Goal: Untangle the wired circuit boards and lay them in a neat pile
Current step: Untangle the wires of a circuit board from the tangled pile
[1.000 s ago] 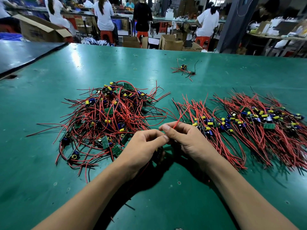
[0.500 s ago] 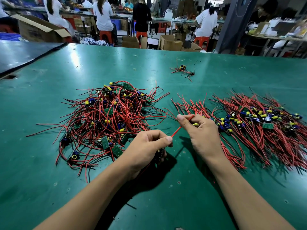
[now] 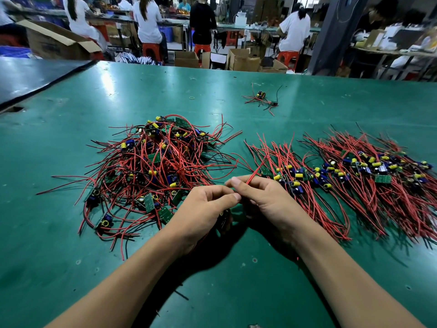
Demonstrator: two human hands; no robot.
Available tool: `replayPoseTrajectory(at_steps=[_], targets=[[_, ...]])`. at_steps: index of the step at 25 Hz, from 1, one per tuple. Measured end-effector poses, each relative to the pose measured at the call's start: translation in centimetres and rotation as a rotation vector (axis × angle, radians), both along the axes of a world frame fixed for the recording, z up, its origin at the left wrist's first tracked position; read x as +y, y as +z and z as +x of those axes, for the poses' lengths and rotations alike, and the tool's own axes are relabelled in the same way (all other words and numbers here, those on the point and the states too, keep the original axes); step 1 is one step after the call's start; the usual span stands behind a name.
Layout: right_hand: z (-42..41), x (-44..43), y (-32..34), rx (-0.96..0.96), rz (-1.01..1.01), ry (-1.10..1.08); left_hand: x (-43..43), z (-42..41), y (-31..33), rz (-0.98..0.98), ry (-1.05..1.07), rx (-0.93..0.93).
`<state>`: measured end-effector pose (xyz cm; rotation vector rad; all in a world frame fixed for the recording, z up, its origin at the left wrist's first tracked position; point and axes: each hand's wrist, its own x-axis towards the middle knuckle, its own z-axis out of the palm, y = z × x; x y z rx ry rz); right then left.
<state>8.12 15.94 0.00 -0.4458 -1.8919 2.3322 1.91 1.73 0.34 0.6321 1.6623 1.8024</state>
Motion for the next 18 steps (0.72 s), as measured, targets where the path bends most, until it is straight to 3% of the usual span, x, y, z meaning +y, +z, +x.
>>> replayPoseTrajectory(at_steps=[2,5,7,11,15,18], targets=[[0.1,0.0,0.0,0.038,0.125,-0.075,0.0,0.1,0.0,-0.019,-0.009,0.021],[0.0,0.6,0.3,0.051,0.533,-0.151,-0.1,0.0,0.2,-0.035,-0.023,0.035],[0.0,1.3,0.5,0.055,0.683,-0.252,-0.2,0.0,0.3,-0.057,-0.047,0.050],[0.0,2.7,0.1,0.017,0.709,-0.404,-0.2,0.1,0.4,-0.078,-0.094,0.074],[-0.6,2.4,-0.2,0.026,0.417,-0.441,-0.2,-0.1,0.4,-0.068,-0.096,0.079],[-0.6,2.5,-0.2,0.037,0.440,-0.479,-0.3,-0.2,0.5,-0.058,-0.101,0.071]])
